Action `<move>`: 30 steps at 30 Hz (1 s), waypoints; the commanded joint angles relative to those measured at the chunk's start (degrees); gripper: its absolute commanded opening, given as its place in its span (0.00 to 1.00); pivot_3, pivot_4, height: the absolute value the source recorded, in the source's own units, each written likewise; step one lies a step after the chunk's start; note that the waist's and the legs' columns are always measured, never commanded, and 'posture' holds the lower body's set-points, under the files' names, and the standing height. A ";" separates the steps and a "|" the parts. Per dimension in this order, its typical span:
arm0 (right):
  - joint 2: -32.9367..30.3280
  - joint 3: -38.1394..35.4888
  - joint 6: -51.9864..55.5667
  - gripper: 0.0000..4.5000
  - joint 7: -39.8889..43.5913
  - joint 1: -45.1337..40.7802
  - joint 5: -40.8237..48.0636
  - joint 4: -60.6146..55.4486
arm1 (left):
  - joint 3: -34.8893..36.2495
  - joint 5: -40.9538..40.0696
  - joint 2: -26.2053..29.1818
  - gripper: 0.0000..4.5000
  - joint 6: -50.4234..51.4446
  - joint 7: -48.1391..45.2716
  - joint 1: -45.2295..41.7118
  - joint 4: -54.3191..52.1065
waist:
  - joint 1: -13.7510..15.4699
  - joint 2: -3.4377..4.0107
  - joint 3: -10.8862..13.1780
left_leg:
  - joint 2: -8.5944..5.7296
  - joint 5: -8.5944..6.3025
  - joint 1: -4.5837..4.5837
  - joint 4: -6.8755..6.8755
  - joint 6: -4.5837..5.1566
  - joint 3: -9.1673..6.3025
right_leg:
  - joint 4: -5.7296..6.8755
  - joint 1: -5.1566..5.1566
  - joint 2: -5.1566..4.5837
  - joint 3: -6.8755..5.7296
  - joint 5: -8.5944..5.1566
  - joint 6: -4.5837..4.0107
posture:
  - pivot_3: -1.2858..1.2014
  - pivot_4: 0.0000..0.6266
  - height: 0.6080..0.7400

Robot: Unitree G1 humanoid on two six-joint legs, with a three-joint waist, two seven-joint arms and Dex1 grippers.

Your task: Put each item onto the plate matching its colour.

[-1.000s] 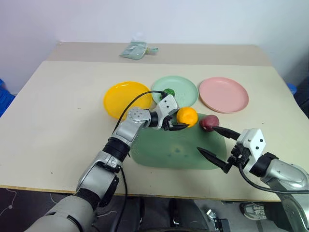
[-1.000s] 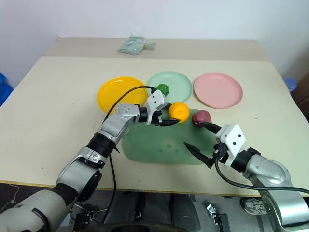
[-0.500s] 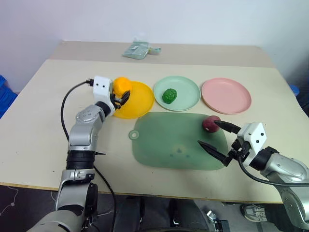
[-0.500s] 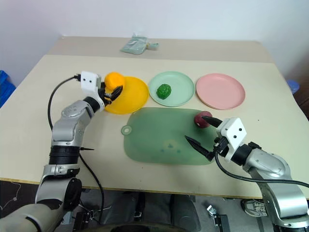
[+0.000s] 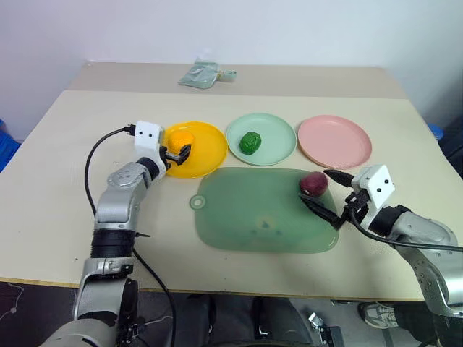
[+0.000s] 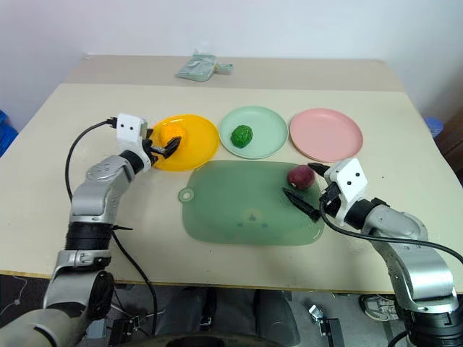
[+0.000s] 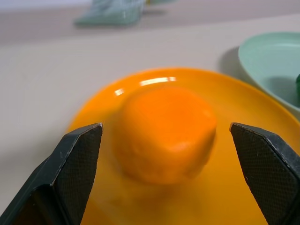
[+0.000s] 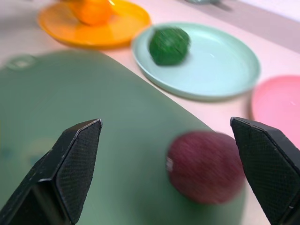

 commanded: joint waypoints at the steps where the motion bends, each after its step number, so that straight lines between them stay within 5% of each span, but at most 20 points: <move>1: 0.13 1.44 -1.79 1.00 -1.48 -1.71 -3.58 1.53 | -0.25 -3.13 3.42 0.99 -4.80 -7.88 2.53 -7.14 | 0.17 0.00 0.00 | 0.00 0.02 0.00 0.00 -0.03 0.00 | -0.01 0.00 0.00 0.00 0.00 0.00 | 0.52 0.24 1.00; 5: 2.20 2.96 -2.71 1.00 -2.88 -4.82 -5.56 7.04 | -8.09 -9.83 10.48 0.99 -1.47 -24.32 12.66 -20.86 | 0.19 0.07 -0.04 | -0.01 0.01 0.01 -0.02 -0.03 0.03 | -0.08 0.06 -0.06 0.02 0.00 -0.01 | 0.52 0.24 1.00; 12: 3.38 4.30 -0.65 1.00 -3.27 -8.54 -6.96 12.95 | -12.78 -12.66 8.60 0.99 1.85 -24.80 14.70 -25.41 | 0.23 0.08 -0.04 | -0.01 -0.18 0.01 -0.02 0.30 0.01 | -0.11 0.07 -0.08 0.02 0.00 -0.01 | 0.52 0.24 1.00; 17: 3.52 4.42 -0.99 0.62 -2.80 -8.73 -7.25 12.75 | -13.90 -12.86 7.49 1.00 1.80 -24.61 15.87 -26.11 | 0.11 0.10 -0.05 | 0.00 -0.19 0.01 -0.03 0.33 0.02 | -0.09 0.06 -0.04 0.02 0.00 -0.01 | 0.52 0.24 1.00; 22: 5.63 3.44 -2.21 0.58 -5.60 -14.03 -7.83 14.14 | -13.28 -12.36 6.68 1.00 0.87 -22.92 16.70 -24.76 | -0.12 0.11 -0.05 | 0.00 -0.19 0.01 -0.03 0.33 0.02 | -0.09 0.05 -0.03 0.02 0.00 -0.01 | 0.52 0.24 1.00; 30: 11.00 3.08 -7.98 0.58 -19.36 -35.84 -16.20 46.89 | -13.49 -10.75 4.68 1.00 -1.48 -19.19 19.28 -24.60 | -0.40 0.11 -0.05 | 0.00 -0.12 0.04 -0.06 0.22 0.03 | -0.06 0.03 0.01 0.02 0.00 -0.03 | 0.52 0.24 1.00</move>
